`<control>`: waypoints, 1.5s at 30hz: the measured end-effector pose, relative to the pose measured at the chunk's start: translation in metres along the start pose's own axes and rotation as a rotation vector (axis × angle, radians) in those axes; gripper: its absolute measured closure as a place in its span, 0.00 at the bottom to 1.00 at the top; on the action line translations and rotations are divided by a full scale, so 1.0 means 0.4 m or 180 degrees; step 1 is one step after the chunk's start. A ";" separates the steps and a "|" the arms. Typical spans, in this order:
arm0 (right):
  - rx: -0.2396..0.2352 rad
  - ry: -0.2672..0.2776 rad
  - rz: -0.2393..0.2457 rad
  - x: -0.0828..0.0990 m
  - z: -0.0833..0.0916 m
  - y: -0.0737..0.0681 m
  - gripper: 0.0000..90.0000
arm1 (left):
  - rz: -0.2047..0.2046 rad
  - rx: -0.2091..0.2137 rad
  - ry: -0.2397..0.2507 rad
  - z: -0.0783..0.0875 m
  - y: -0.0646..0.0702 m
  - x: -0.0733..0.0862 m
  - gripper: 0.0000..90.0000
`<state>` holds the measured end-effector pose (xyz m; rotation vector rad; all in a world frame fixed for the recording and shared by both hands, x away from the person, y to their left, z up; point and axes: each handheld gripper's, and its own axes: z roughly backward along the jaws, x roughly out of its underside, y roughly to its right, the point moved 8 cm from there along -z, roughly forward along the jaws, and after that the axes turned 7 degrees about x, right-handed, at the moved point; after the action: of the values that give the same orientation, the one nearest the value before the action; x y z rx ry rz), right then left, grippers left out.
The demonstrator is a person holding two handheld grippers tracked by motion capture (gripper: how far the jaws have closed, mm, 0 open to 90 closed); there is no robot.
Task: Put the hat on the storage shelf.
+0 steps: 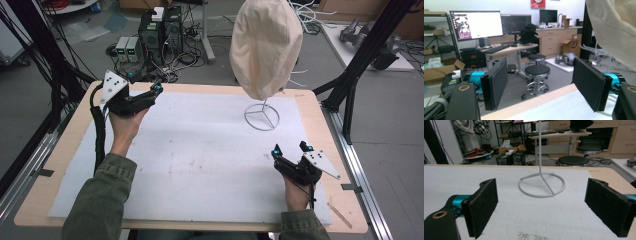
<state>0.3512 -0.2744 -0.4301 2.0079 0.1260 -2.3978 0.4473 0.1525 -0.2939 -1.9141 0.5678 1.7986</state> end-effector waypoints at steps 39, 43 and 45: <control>0.0096 -0.0044 0.0016 0.005 -0.004 0.000 0.12 | 0.0269 -0.0797 -0.0304 0.308 -0.068 0.298 0.26; 0.0133 -0.0030 0.0012 0.004 -0.001 0.002 0.12 | 0.0283 -0.1005 -0.0315 0.346 -0.082 0.310 0.26; 0.0154 -0.0030 0.0013 0.003 0.002 0.004 0.12 | 0.0292 -0.1101 -0.0321 0.364 -0.088 0.318 0.26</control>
<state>0.3503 -0.2761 -0.4313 2.0143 0.0643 -2.4311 0.3577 0.2668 -0.4263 -2.0269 0.3301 2.1542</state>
